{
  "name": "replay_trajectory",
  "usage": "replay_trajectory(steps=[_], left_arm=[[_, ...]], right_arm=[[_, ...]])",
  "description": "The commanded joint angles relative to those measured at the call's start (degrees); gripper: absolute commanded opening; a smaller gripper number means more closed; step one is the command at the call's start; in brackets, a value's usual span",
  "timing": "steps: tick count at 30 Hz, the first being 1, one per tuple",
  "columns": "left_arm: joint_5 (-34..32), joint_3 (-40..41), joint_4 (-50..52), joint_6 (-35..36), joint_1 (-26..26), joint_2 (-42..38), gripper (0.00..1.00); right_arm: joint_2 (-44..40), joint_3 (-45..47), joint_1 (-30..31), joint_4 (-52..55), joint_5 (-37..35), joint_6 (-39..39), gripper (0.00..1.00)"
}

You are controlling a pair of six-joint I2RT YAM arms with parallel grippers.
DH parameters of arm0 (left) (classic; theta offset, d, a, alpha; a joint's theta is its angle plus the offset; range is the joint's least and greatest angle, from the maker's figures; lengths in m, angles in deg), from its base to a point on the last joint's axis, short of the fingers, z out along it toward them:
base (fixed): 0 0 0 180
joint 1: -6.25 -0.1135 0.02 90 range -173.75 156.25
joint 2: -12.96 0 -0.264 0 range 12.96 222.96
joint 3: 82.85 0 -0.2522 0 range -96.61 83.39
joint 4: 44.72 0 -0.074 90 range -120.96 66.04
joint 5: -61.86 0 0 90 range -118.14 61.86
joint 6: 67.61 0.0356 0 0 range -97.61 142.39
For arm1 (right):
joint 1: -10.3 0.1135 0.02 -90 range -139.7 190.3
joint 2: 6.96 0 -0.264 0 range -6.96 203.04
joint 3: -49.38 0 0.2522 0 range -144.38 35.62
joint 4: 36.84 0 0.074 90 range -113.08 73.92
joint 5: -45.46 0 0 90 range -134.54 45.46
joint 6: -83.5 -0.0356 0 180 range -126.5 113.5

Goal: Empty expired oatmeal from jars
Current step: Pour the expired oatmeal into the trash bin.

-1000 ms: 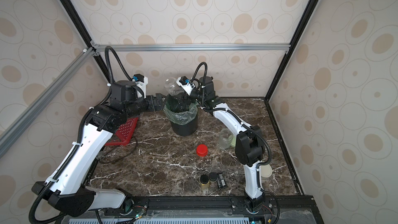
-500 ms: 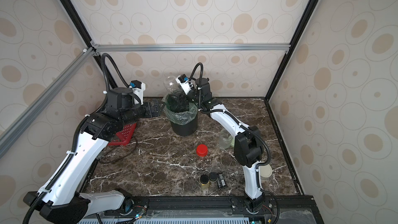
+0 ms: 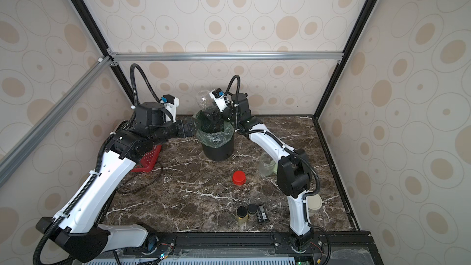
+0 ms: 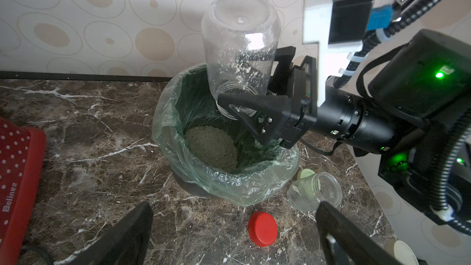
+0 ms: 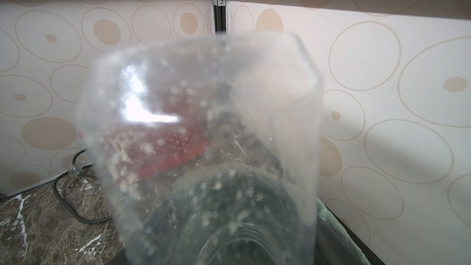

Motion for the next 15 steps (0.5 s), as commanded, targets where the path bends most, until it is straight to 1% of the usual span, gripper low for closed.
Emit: replay_trajectory(steps=[1,8,9,14,15], left_arm=[[0.2,-1.5,-1.4,-0.1,0.1,0.0,0.99],[-1.3,-1.5,-1.4,1.0,0.2,0.1,0.99],[-1.2,-1.6,-3.1,1.0,0.1,0.2,0.99],[-0.8,-1.4,-3.8,1.2,0.1,0.2,0.99],[-0.8,-1.4,-3.8,1.3,0.1,0.2,0.99]], right_arm=[[-0.7,0.1,0.1,-2.3,0.0,-1.5,0.09],[0.3,-1.7,-0.4,-1.5,0.2,-5.3,0.08],[0.6,-2.4,-0.7,-1.1,0.1,-6.7,0.07],[2.4,-6.0,-1.4,1.3,0.5,-12.4,0.00],[2.8,-6.6,-1.4,1.7,0.6,-13.1,0.00]])
